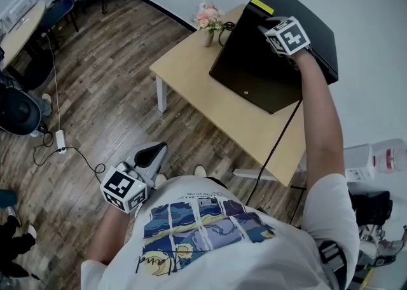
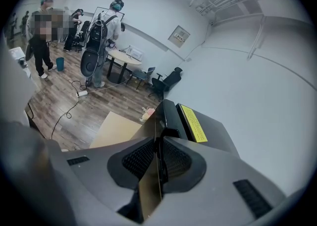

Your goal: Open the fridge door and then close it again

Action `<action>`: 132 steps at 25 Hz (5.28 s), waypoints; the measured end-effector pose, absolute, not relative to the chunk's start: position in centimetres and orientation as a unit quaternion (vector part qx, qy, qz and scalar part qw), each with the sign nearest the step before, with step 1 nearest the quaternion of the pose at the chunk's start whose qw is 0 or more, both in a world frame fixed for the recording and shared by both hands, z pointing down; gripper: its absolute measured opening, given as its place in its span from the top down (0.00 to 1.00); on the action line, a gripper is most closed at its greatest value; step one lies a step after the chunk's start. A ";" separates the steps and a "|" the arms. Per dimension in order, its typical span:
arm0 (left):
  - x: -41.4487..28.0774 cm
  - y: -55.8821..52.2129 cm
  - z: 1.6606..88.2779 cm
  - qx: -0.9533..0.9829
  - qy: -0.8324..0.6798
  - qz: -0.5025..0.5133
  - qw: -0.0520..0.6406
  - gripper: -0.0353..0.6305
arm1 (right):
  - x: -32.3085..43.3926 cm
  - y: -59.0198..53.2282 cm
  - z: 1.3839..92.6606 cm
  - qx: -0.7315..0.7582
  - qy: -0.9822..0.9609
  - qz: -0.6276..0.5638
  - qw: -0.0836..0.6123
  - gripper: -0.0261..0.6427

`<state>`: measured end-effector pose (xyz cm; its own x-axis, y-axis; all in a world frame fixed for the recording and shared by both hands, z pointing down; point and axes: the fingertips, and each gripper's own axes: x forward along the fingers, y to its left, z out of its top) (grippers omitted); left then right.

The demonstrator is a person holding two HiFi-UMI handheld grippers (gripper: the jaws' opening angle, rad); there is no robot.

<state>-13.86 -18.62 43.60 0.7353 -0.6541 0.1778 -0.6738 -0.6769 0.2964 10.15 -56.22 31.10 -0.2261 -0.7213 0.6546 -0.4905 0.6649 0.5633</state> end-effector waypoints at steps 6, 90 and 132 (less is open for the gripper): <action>-14.8 -18.1 43.5 0.914 -0.366 0.027 0.173 0.93 | 10.2 -56.4 30.9 0.394 -0.772 -0.116 0.486 0.89; -5.5 -6.3 43.3 0.930 -0.318 0.040 0.180 0.94 | 8.3 -32.9 31.6 0.234 -0.821 -0.218 0.474 0.87; 3.0 3.3 43.0 0.931 -0.317 0.054 0.172 0.94 | 15.1 -19.6 31.3 0.139 -0.832 -0.288 0.453 0.86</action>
<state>3.00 3.29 43.04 0.7931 -0.5717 0.2100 -0.6090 -0.7400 0.2855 15.09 -19.56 31.34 -0.5499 -0.4929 0.6743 0.0286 0.7957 0.6050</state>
